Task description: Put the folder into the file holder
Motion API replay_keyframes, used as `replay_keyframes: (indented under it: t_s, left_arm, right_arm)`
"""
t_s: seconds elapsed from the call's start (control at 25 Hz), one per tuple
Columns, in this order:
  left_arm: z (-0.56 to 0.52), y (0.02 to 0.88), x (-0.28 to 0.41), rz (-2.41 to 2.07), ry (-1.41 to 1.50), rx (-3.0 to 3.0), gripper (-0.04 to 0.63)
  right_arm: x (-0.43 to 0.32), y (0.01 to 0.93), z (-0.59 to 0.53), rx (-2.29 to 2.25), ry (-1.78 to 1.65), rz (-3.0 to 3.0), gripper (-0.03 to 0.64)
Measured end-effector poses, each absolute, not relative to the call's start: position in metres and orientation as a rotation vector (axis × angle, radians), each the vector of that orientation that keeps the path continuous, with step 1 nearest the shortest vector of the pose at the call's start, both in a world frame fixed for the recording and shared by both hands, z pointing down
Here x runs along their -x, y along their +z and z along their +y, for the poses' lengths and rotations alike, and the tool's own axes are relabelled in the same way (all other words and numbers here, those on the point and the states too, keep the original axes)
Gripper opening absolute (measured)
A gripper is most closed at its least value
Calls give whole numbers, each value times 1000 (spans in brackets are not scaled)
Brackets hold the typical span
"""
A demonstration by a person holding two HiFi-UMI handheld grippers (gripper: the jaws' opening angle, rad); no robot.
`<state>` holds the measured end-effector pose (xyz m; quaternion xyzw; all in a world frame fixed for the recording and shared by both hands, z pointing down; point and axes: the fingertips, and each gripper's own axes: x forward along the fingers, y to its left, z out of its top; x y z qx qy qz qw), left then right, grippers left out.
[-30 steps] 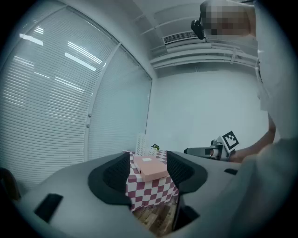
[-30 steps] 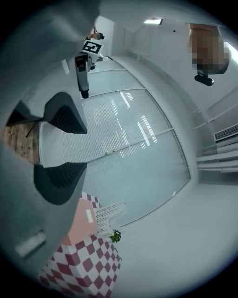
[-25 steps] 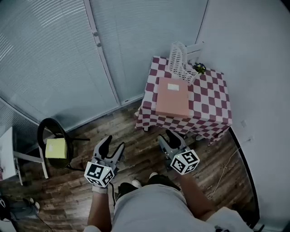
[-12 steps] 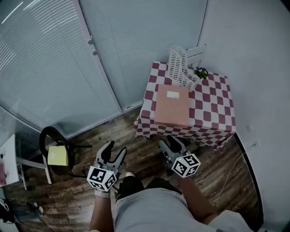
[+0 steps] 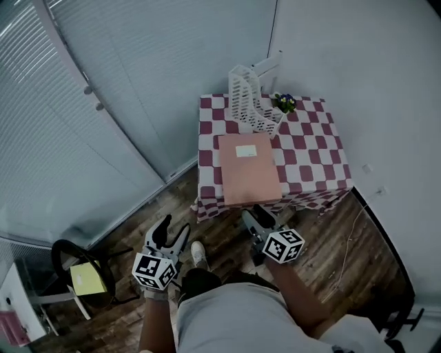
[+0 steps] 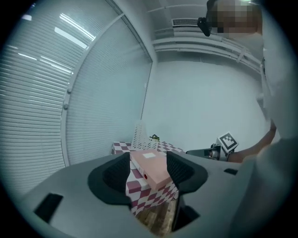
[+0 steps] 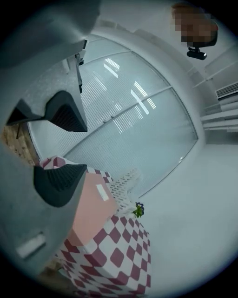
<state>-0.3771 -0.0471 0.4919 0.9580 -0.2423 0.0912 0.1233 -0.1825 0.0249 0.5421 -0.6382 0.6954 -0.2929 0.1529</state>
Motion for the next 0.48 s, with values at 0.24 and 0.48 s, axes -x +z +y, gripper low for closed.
replay_keyframes:
  t_s: [0.24,0.48]
  left_arm:
    - [-133,497,343,-401,360,-2811,229]
    - [-184,512,317,-140,457,-2811,229]
  right_arm:
    - [152,569,-16,2034,-934,1659,216]
    - [133,586,-33,2154,-935,1358,224]
